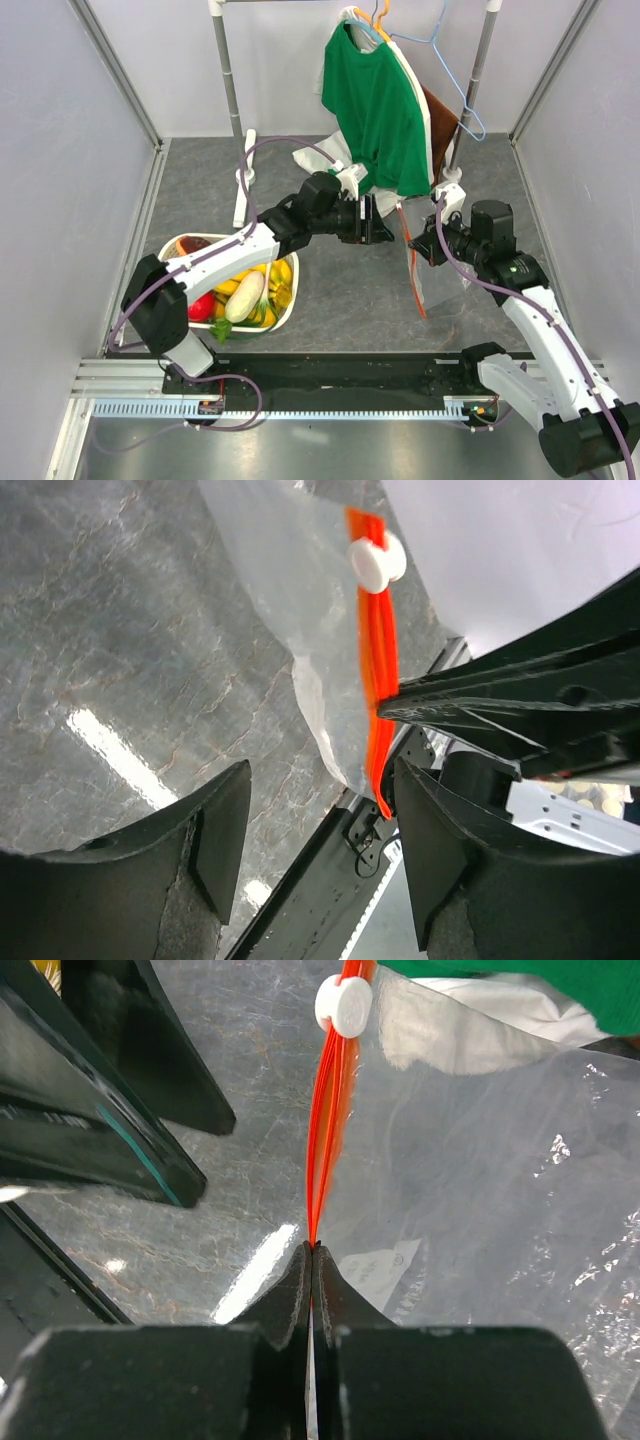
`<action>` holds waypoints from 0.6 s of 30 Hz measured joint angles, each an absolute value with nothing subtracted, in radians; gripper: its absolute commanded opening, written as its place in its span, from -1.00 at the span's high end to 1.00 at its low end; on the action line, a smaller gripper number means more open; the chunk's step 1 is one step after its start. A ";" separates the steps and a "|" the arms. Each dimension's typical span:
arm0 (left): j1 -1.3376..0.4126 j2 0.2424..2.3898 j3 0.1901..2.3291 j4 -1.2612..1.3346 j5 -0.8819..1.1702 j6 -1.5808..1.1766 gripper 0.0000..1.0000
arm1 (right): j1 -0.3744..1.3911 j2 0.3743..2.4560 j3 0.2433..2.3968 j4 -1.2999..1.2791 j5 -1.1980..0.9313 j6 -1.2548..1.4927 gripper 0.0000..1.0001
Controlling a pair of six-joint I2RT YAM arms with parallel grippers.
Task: Place the food in the zip-top bag and seal the zipper
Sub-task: Open the zipper of the food storage bag.
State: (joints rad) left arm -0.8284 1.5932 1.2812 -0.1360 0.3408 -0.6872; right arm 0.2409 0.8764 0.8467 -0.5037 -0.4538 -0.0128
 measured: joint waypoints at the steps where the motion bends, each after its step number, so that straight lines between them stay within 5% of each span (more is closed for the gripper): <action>1: -0.833 1.602 1.283 -0.139 0.334 -0.693 -0.30 | 0.243 0.881 0.847 -0.499 -0.451 0.002 1.00; 18: -0.861 1.708 1.377 -0.154 0.254 -0.715 0.06 | 0.306 0.913 0.825 -0.459 -0.402 0.094 1.00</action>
